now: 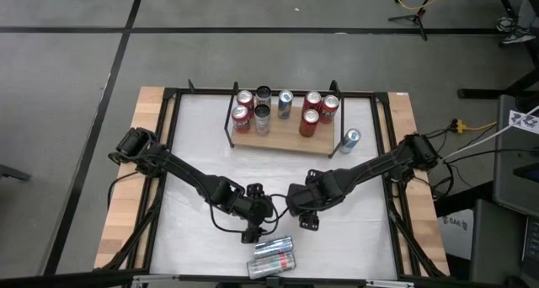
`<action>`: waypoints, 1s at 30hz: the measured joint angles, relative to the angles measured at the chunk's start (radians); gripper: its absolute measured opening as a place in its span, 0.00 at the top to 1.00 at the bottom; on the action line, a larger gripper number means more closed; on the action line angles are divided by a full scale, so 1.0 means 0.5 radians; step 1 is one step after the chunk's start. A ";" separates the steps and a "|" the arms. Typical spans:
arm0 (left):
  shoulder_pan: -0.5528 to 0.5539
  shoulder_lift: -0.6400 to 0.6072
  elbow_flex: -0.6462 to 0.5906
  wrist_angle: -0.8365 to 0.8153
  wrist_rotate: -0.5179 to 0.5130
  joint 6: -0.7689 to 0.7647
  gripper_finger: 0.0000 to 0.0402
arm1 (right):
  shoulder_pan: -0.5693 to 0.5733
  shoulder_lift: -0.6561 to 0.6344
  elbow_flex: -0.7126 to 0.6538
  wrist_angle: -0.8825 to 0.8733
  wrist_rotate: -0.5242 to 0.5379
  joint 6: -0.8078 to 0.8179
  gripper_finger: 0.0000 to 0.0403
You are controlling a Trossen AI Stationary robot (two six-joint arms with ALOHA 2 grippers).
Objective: Place canned beverage on shelf
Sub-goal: Put the red-white soda can on the shelf aligned with the red-black soda cans
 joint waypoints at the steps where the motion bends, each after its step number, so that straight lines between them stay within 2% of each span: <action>1: 0.000 0.001 0.000 -0.001 0.001 0.000 0.10 | 0.000 0.012 0.000 0.000 0.000 0.000 0.07; 19: 0.000 0.001 0.000 -0.006 0.000 0.000 0.10 | 0.000 0.105 0.000 0.125 0.082 -0.024 0.08; 22: 0.000 0.001 0.000 -0.006 0.001 0.001 0.10 | 0.000 0.105 0.000 0.125 0.088 -0.064 0.14; 28: -0.001 0.001 0.000 -0.006 0.000 0.002 0.10 | 0.000 0.105 0.003 0.107 0.088 -0.110 0.32; 30: -0.008 0.001 0.000 -0.026 -0.001 0.014 0.10 | 0.000 0.105 0.003 0.098 0.087 -0.147 0.32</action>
